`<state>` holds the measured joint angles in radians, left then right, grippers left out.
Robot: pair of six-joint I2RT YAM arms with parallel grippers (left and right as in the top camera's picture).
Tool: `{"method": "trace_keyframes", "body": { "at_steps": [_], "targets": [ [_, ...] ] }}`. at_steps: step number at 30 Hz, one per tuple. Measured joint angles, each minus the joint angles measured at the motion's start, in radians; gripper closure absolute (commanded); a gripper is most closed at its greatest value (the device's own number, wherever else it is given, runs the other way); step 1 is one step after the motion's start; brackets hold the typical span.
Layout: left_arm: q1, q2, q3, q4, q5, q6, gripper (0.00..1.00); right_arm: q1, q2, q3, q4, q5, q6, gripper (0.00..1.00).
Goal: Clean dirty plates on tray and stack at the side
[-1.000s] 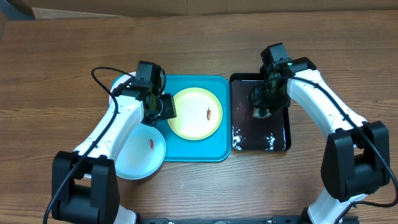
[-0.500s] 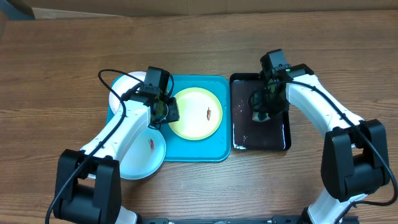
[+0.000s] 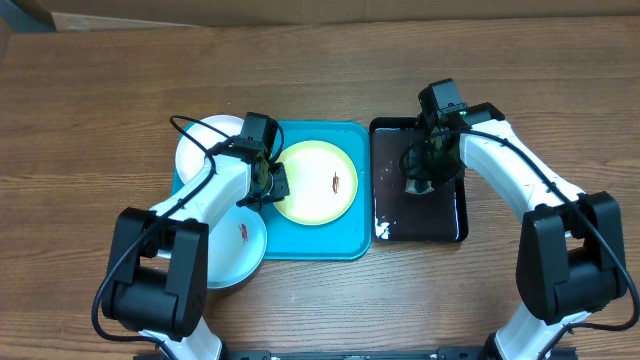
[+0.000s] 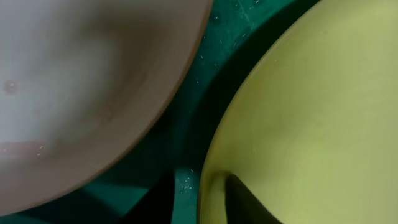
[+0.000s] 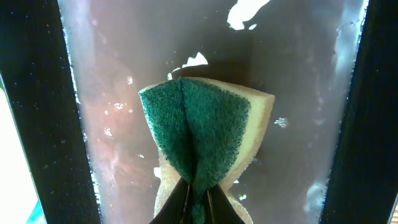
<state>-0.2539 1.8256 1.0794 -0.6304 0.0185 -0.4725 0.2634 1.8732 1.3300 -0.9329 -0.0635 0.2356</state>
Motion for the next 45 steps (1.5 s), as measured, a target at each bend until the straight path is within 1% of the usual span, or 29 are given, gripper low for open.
{"method": "trace_keyframes", "body": {
  "at_steps": [2,5,6,8,12,16,21,22,24,25,26,27,29,34,38,42,43,44,45],
  "targets": [
    [0.0,0.0,0.0,0.003,0.004,0.0,0.75,0.0,0.0,0.0,-0.004,0.0,0.001,0.89],
    [0.0,0.0,0.0,0.003,0.012,0.0,0.67,0.0,0.0,-0.001,-0.016,0.0,0.002,0.83],
    [0.0,0.0,0.0,0.003,0.016,0.0,0.63,0.0,0.0,-0.003,-0.018,0.0,0.0,0.81],
    [0.0,0.0,0.002,0.002,0.027,0.003,0.59,0.0,0.0,-0.01,-0.015,0.0,0.001,0.78],
    [0.0,0.001,0.019,-0.04,0.038,0.004,0.6,0.0,0.0,-0.043,0.014,0.0,-0.001,0.77],
    [0.0,0.001,0.048,-0.057,0.041,0.005,0.67,0.0,0.0,-0.075,0.037,0.0,0.0,0.76],
    [0.0,0.001,0.056,-0.053,0.042,0.008,0.7,0.0,0.0,-0.077,0.054,0.0,-0.001,0.71],
    [0.0,0.001,0.056,-0.053,0.042,0.008,0.72,0.0,0.0,-0.077,0.053,0.0,-0.001,0.69],
    [0.0,0.001,0.056,-0.053,0.041,0.008,0.73,0.0,0.0,-0.077,0.054,0.0,0.0,0.64],
    [0.0,0.001,0.056,-0.053,0.041,0.008,0.73,0.0,0.0,-0.077,0.054,0.0,0.002,0.6],
    [0.0,0.001,0.056,-0.054,0.041,0.008,0.73,0.0,0.0,-0.077,0.054,0.0,0.002,0.55],
    [0.0,0.001,0.056,-0.054,0.041,0.008,0.73,0.0,0.0,-0.077,0.054,0.0,0.004,0.51],
    [0.0,0.001,0.056,-0.055,0.041,0.008,0.73,0.0,0.0,-0.077,0.056,0.0,0.001,0.49],
    [0.0,0.001,0.056,-0.058,0.041,0.008,0.73,0.0,0.0,-0.079,0.068,0.0,-0.001,0.48],
    [0.0,0.001,0.056,-0.058,0.041,0.008,0.73,0.0,0.0,-0.093,0.097,0.001,0.0,0.43],
    [0.0,0.001,0.056,-0.059,0.041,0.008,0.73,0.0,0.0,-0.127,0.137,0.0,0.0,0.43],
    [0.0,0.001,0.056,-0.059,0.041,0.008,0.73,0.0,0.0,-0.138,0.146,0.0,-0.001,0.43],
    [0.0,0.001,0.056,-0.059,0.041,0.008,0.72,0.0,0.0,-0.144,0.152,0.0,0.0,0.47],
    [0.0,0.001,0.056,-0.059,0.041,0.008,0.73,0.0,0.0,-0.151,0.158,0.001,-0.003,0.55]
  ]
}}
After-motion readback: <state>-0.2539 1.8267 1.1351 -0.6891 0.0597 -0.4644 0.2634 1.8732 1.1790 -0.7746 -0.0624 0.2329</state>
